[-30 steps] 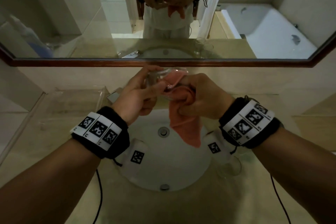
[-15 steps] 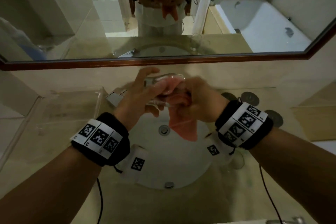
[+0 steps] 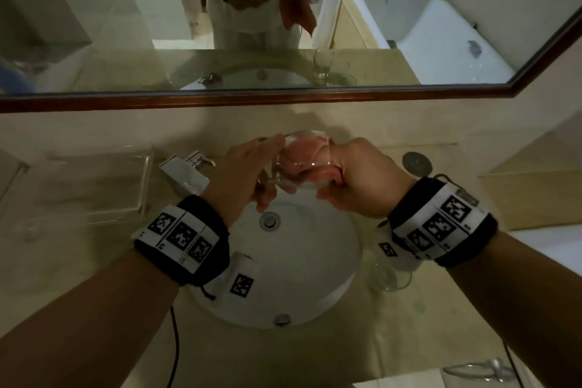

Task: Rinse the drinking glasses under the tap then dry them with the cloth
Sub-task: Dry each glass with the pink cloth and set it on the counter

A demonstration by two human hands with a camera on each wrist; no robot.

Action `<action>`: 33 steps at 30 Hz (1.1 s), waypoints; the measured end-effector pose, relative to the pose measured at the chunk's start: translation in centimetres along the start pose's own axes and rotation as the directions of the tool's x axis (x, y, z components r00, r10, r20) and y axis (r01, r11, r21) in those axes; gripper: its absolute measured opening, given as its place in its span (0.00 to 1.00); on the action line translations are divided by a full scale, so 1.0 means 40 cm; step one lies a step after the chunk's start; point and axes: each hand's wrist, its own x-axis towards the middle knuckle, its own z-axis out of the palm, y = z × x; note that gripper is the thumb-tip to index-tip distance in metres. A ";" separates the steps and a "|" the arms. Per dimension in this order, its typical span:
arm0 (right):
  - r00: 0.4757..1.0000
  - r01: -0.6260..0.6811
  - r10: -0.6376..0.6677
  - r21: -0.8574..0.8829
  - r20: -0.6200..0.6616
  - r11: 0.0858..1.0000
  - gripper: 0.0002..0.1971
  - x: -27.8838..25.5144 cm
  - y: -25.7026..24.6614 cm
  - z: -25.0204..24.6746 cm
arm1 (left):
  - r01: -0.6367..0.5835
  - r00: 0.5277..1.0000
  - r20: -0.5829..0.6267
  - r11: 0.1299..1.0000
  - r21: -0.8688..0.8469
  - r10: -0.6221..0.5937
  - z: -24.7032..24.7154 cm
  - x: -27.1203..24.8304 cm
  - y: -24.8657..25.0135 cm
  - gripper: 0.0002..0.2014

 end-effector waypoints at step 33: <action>0.672 -0.224 0.562 0.590 -0.482 0.775 0.26 -0.416 0.649 -0.277 | 0.015 0.977 0.034 0.224 0.975 -0.212 0.578 0.649 -0.244 0.28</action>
